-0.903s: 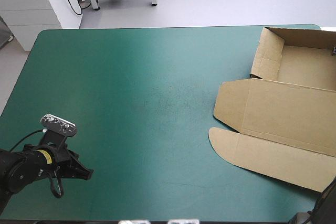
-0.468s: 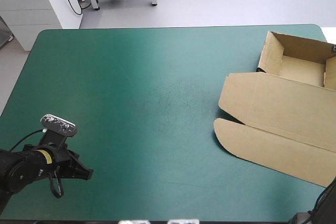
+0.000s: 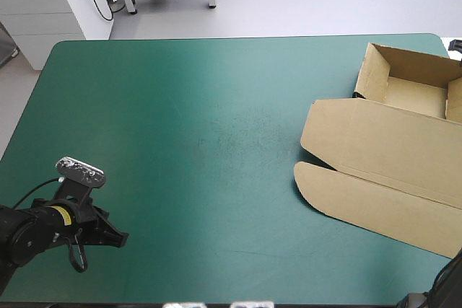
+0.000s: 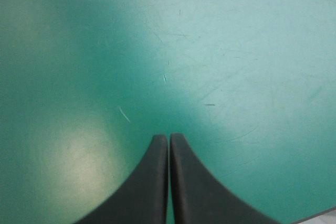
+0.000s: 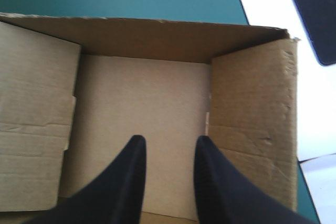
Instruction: Fold the box
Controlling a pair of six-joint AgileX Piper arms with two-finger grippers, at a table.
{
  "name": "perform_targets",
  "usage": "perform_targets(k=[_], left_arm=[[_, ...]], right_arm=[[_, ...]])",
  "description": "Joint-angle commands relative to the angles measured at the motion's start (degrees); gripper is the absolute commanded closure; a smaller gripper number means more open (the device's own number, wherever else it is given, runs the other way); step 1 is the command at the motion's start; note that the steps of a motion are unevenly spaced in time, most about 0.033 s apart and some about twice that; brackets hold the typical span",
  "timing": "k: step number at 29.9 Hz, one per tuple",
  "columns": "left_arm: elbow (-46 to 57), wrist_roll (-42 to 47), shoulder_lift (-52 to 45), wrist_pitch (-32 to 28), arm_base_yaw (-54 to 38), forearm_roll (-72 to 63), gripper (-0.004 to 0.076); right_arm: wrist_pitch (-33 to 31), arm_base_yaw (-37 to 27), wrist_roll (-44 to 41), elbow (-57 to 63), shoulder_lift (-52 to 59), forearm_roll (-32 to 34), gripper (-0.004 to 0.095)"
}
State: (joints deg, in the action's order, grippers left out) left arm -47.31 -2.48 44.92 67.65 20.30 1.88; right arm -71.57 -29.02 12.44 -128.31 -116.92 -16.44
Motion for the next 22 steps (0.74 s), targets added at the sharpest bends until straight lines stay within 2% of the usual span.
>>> perform_targets(k=[1,2,7,11,16,22], left_arm=[[-1.33,0.46,-0.13,-2.23,0.22,-0.14,0.0731],[-1.33,0.46,-0.13,-2.41,0.22,-0.14,0.0731],[-1.33,0.77,-0.13,-3.88,0.22,-0.14,0.0731],[-1.33,1.60,-0.13,-6.37,0.22,-1.22,0.0731],[-1.33,1.38,-0.13,-8.26,0.22,-3.11,0.0731],[-1.33,1.56,-0.13,-10.13,0.22,-3.59,0.0731]], right_arm=[[0.27,1.56,0.19,-1.73,5.05,-2.40,0.0895],[0.27,2.54,0.19,-1.73,5.41,-2.10,0.0924],[0.17,9.31,1.72,-1.62,7.76,1.98,0.0916],[0.17,15.51,3.43,0.07,10.78,2.71,0.0916],[0.17,22.04,6.54,8.16,17.63,2.71,0.0917],[0.41,26.51,7.57,20.45,26.93,2.71,0.0917]])
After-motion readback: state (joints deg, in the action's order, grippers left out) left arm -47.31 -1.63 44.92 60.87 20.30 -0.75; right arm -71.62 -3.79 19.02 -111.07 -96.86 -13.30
